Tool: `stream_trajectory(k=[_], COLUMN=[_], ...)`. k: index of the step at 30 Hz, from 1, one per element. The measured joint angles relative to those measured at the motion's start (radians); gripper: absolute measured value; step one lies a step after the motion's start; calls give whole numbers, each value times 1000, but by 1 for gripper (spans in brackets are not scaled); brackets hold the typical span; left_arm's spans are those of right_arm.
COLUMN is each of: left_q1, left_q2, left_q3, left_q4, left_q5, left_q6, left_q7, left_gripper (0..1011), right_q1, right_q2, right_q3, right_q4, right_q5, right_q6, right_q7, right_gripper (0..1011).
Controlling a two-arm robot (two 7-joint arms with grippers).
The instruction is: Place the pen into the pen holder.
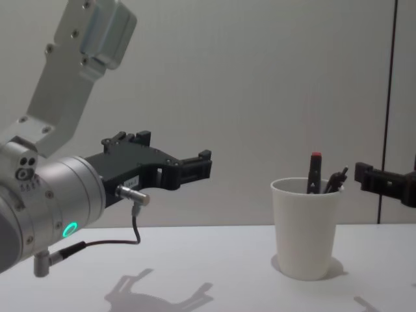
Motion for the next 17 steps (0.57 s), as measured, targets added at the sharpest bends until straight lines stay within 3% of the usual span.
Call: stream_trajectory(k=[17], left_q1=[0], left_q2=[0], left_q3=[0], left_q4=[0], left_q5=[0], left_q6=[0], left_q7=[0], left_gripper=[1001], right_q1=[0], right_q2=[0], right_q3=[0], right_q4=[0], right_q5=[0], right_q6=[0], right_q7=[0], right_gripper=[1001])
